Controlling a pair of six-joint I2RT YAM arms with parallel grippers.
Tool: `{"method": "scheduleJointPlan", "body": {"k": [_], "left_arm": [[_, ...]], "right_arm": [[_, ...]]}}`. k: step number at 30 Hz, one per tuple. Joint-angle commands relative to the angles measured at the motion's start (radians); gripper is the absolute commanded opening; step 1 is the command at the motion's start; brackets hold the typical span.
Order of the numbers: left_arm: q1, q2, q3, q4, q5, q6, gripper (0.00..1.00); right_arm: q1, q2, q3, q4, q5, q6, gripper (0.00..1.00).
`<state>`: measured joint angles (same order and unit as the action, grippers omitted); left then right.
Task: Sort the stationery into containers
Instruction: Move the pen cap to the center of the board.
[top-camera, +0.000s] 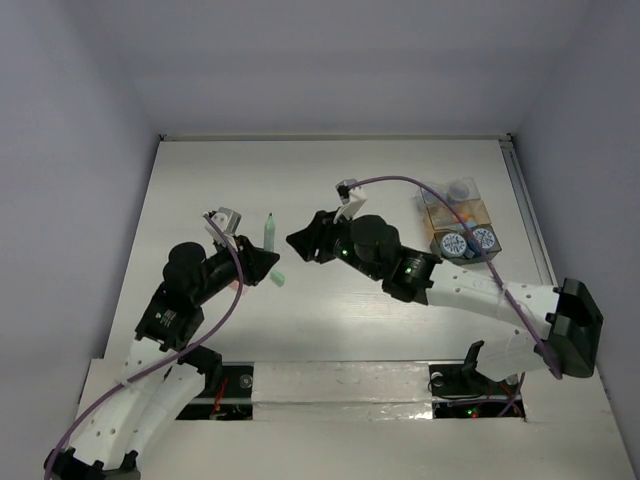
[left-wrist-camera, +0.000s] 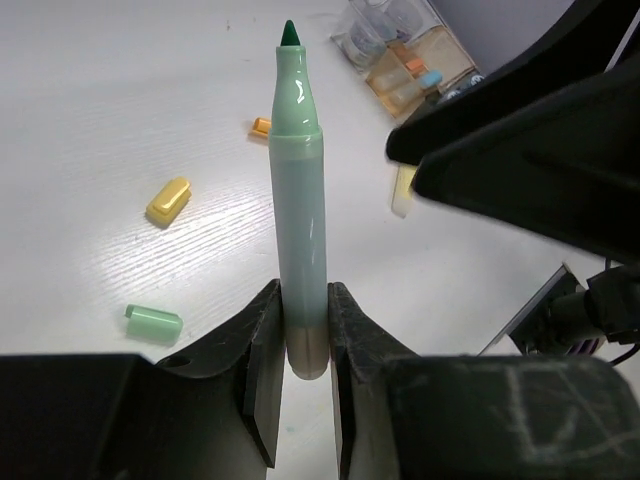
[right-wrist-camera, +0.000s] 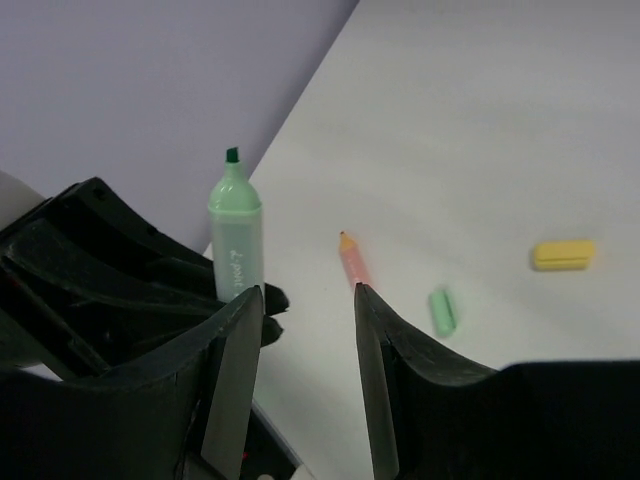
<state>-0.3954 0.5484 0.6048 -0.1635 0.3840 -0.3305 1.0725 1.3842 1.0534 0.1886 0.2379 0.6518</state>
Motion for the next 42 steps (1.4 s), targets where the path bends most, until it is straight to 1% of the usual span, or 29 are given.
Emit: {"method": "scheduleJointPlan", "body": {"k": [1,4,7,9,10,11,16,18,20,21,23,24,25,28,31,35,38,42], "left_arm": [[0.004,-0.005,0.043,0.062,-0.005,0.015,0.00],[0.004,-0.011,0.046,0.058,-0.010,0.016,0.00],[0.004,-0.025,0.050,0.052,-0.040,0.016,0.00],[0.004,-0.042,0.055,0.042,-0.075,0.019,0.00],[0.004,-0.042,0.058,0.038,-0.076,0.018,0.00],[0.004,-0.056,0.061,0.035,-0.109,0.021,0.00],[0.013,-0.142,0.079,0.002,-0.262,0.025,0.00],[0.013,-0.162,0.079,0.001,-0.278,0.022,0.00],[0.013,-0.174,0.078,0.001,-0.292,0.019,0.00],[0.013,-0.174,0.078,0.001,-0.290,0.019,0.00],[0.013,-0.165,0.078,0.001,-0.277,0.018,0.00],[0.023,-0.162,0.076,0.001,-0.272,0.018,0.00],[0.023,-0.159,0.076,0.001,-0.267,0.016,0.00],[0.023,-0.148,0.075,0.005,-0.251,0.016,0.00],[0.023,-0.151,0.073,0.005,-0.246,0.016,0.00],[0.032,-0.157,0.072,0.005,-0.246,0.016,0.00],[0.032,-0.150,0.072,0.007,-0.240,0.016,0.00],[0.032,-0.150,0.072,0.004,-0.241,0.015,0.00]], "right_arm": [[-0.054,-0.079,0.039,-0.093,-0.040,-0.098,0.48],[-0.075,-0.093,0.074,-0.167,-0.092,-0.161,0.50],[-0.089,-0.076,0.079,-0.233,-0.159,-0.223,0.49],[-0.098,-0.031,0.073,-0.270,-0.266,-0.256,0.47],[-0.098,-0.018,0.072,-0.262,-0.267,-0.271,0.47],[-0.098,-0.004,0.048,-0.246,-0.313,-0.287,0.47],[-0.098,0.133,0.048,-0.206,-0.377,-0.307,0.46],[-0.098,0.179,0.069,-0.204,-0.385,-0.294,0.46],[-0.098,0.249,0.082,-0.199,-0.428,-0.265,0.45],[-0.098,0.269,0.079,-0.149,-0.445,-0.250,0.45],[-0.086,0.327,0.085,-0.127,-0.474,-0.228,0.46],[-0.086,0.349,0.091,-0.118,-0.476,-0.222,0.47],[-0.065,0.372,0.098,-0.104,-0.486,-0.212,0.53],[-0.034,0.458,0.143,-0.089,-0.506,-0.193,0.58],[-0.034,0.530,0.180,-0.069,-0.523,-0.164,0.63],[-0.025,0.595,0.214,-0.060,-0.519,-0.144,0.65],[-0.025,0.634,0.243,-0.078,-0.488,-0.138,0.66],[-0.025,0.662,0.272,-0.118,-0.401,-0.135,0.66]]}}
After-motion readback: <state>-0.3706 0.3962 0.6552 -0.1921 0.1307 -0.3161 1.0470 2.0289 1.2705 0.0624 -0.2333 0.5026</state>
